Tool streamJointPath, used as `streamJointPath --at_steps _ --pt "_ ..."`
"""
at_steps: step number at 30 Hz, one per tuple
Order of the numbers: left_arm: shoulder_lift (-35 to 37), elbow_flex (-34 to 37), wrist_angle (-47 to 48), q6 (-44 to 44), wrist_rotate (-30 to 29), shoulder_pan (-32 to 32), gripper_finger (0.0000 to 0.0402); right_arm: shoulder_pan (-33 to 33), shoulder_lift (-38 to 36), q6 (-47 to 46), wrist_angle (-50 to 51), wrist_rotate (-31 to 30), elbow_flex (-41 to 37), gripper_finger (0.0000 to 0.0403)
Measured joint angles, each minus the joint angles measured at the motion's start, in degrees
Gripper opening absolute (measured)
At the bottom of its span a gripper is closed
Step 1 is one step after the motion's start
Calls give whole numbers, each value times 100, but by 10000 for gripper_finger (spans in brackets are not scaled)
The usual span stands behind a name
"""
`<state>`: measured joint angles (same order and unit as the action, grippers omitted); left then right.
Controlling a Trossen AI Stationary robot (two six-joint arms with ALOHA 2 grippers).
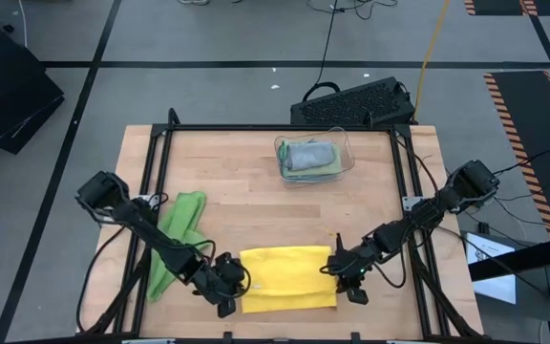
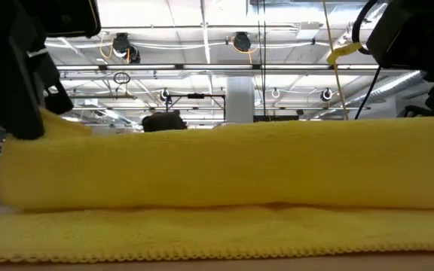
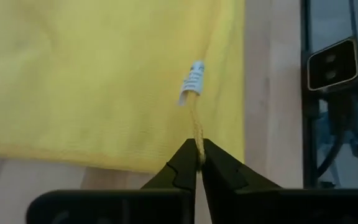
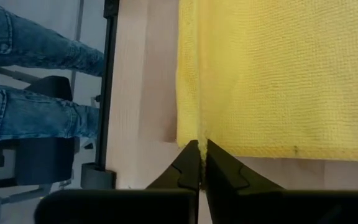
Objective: Fold microfiber towels
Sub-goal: Fold the yellow towel
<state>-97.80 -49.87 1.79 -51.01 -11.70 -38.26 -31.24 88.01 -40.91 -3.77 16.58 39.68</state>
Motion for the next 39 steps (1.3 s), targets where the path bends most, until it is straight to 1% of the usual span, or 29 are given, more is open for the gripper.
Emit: streamJointPath --at_steps 3,7,9,11,17,19,22,25,27,29,31,34,36,39 --pt "-37 7 46 -19 10 0 22 0 0 -34 -205 -4 -20 14" --pt "-33 4 -14 -31 33 0 18 0 0 -39 -197 -1 -29 30" --pt "-33 4 -94 -25 68 -6 22 0 0 -41 -203 10 -29 39" --pt "-33 4 -163 13 189 -12 33 0 0 -42 -203 35 -29 48" --pt "-33 4 -271 65 370 -11 82 0 0 -140 -196 496 -29 77" --pt "-33 4 -322 -95 535 -1 96 0 0 -236 -199 654 -29 85" --pt "-28 4 -507 -239 1055 60 106 2 0 -417 -284 1068 -29 93" --pt "43 4 -726 -351 1503 117 107 0 -2 -634 -301 1170 -29 92" --pt "116 2 -927 -421 1557 153 106 0 -2 -767 -412 990 -29 87" --pt "227 2 -1016 -422 1465 165 100 0 -2 -855 -575 665 -29 81" --pt "315 -6 -1072 -423 1142 181 91 0 -2 -941 -637 254 -27 75" --pt "326 -6 -1056 -351 647 167 73 0 -2 -934 -862 -151 -27 62" --pt "258 -6 -1093 -242 538 162 59 1 -4 -914 -949 -282 -27 53" --pt "63 2 -1045 -119 620 184 36 0 -4 -749 -963 -310 -27 37"
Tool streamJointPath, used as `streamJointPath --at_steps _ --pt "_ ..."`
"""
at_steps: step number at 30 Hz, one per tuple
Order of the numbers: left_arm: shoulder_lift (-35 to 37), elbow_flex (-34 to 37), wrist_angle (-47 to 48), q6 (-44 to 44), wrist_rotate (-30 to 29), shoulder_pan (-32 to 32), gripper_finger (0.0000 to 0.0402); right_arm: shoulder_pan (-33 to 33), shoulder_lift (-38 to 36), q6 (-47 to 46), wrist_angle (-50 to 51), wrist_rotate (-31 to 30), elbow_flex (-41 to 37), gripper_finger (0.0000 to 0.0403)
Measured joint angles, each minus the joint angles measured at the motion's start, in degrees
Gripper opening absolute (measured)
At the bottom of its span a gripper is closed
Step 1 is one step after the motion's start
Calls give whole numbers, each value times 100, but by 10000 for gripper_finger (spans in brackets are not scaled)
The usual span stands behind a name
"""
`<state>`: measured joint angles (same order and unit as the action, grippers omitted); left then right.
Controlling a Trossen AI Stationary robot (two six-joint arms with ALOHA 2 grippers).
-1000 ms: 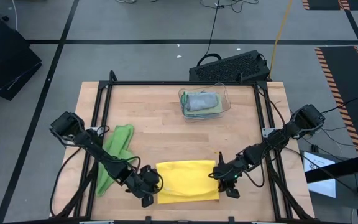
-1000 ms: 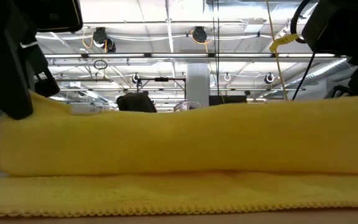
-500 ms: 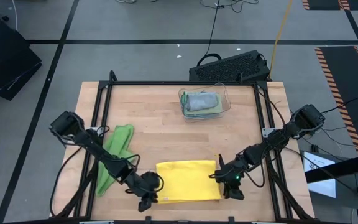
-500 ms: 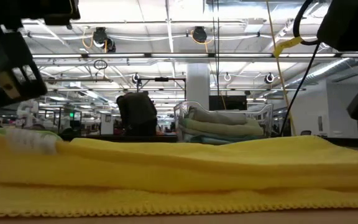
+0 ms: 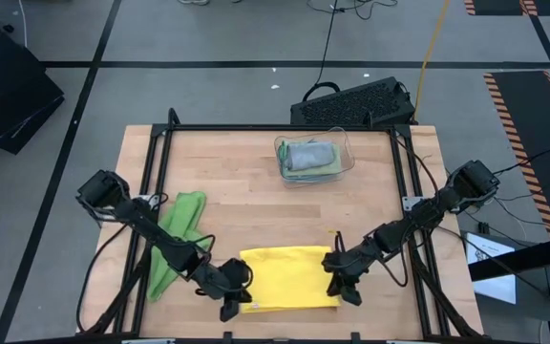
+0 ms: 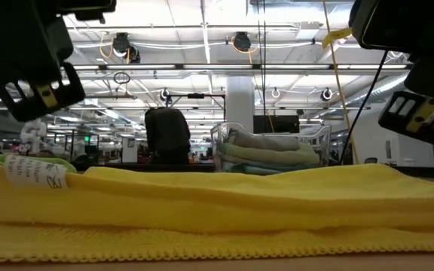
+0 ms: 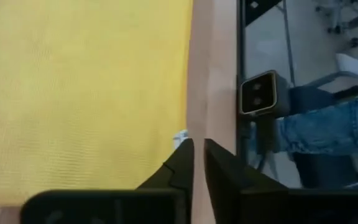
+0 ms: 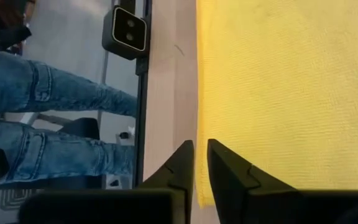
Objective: Fold microfiber towels
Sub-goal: Fold the yellow towel
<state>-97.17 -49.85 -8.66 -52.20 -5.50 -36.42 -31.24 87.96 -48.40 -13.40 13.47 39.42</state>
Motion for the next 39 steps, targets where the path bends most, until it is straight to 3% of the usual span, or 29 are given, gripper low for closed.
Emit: streamJointPath --at_steps 6,13,20,22,26,28,39 --pt "-477 -6 -220 57 330 2 4 -15 79 -52 -426 -99 -305 8" --pt "-859 -3 -229 -93 880 -14 31 -191 276 -167 -1021 -140 -595 2" --pt "-486 -1 -353 -343 1633 186 35 -483 720 -284 -1815 -96 -582 2" --pt "-235 -4 -309 -401 1544 241 35 -535 878 -307 -1819 -148 -566 2" --pt "13 -23 -510 44 438 304 35 -570 1167 -418 -1923 -165 -519 2" --pt "-65 -4 -365 347 156 302 35 -568 1242 -493 -1939 -160 -518 2" --pt "-1112 -6 -619 468 1133 302 35 -562 314 -776 -1080 3 -541 2"
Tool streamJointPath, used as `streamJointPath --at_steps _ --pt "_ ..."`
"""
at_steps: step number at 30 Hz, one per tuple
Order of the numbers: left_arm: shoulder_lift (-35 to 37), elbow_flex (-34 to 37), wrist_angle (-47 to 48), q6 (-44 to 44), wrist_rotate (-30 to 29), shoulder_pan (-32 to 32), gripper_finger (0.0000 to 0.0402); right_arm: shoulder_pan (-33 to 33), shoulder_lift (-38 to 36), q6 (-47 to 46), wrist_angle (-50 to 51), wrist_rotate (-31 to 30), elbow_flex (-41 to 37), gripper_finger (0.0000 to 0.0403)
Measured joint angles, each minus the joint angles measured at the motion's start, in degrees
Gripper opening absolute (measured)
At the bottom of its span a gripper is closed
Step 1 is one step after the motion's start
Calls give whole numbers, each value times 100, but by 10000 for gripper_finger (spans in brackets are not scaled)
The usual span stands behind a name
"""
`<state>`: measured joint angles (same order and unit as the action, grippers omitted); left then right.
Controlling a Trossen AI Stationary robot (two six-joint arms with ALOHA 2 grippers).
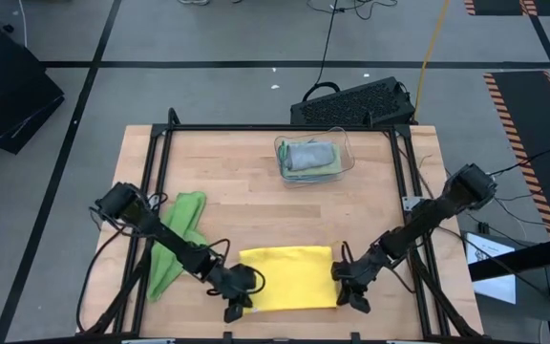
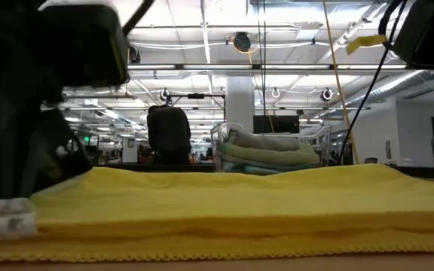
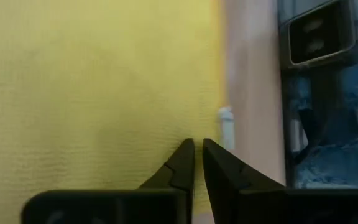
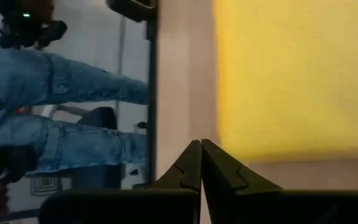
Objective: Fold microfiber towels
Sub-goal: Fold the yellow towel
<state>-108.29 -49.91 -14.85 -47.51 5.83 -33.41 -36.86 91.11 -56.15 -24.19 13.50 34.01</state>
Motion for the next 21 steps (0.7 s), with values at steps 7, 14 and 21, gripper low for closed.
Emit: streamJointPath --at_steps 7,14,21 --pt "313 15 212 -187 314 133 35 303 -761 -196 813 -1063 1 2" --pt "1481 2 750 357 -614 563 35 1245 -996 7 1477 -1509 235 2" --pt "1742 0 2070 1011 -1189 1399 35 2166 -990 1375 1773 -1299 344 2"
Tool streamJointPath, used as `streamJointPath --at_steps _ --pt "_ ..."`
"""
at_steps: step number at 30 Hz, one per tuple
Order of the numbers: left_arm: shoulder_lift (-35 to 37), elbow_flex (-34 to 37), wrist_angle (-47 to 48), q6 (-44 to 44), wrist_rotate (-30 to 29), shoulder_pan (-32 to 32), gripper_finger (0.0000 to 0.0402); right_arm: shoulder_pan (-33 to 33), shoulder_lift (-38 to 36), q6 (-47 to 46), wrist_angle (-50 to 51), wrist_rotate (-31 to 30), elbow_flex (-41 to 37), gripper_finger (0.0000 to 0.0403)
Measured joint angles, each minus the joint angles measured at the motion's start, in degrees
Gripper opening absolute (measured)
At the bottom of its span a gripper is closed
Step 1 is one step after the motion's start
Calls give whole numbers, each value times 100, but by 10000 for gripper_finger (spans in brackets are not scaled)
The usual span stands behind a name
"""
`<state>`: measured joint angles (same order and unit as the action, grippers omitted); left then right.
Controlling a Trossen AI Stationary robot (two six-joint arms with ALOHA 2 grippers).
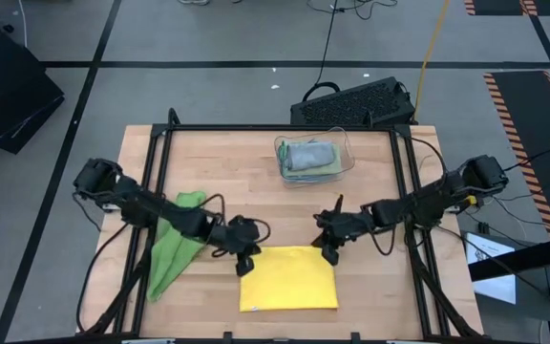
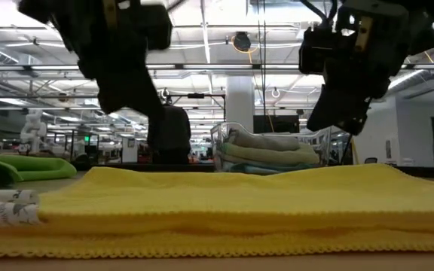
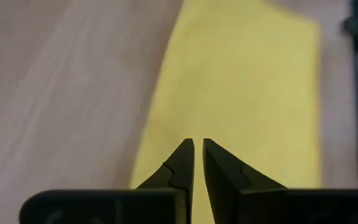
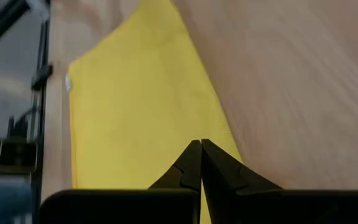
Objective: Fold microfiber towels
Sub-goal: Fold the yellow towel
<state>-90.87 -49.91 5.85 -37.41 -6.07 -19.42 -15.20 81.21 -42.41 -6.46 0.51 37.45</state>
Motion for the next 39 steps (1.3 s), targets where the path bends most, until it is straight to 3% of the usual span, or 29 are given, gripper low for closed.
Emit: streamJointPath --at_steps 5,9,17,24,29,35,39 --pt "-382 2 186 375 735 338 35 160 -2 1065 101 573 -13 2" --pt "-666 2 252 397 683 414 35 115 12 1619 78 569 -195 2" --pt "-851 4 360 389 600 586 35 135 34 1794 96 380 -865 2" --pt "-413 6 346 -43 1437 968 35 174 -375 1822 51 413 -925 2" --pt "43 4 351 -346 1330 1001 35 163 -764 2332 -156 563 -916 2" --pt "42 0 513 -504 971 883 35 83 -31 2699 -1704 808 -1106 2" --pt "-4 4 788 -455 842 707 52 1 688 2681 -2025 1022 -1121 2"
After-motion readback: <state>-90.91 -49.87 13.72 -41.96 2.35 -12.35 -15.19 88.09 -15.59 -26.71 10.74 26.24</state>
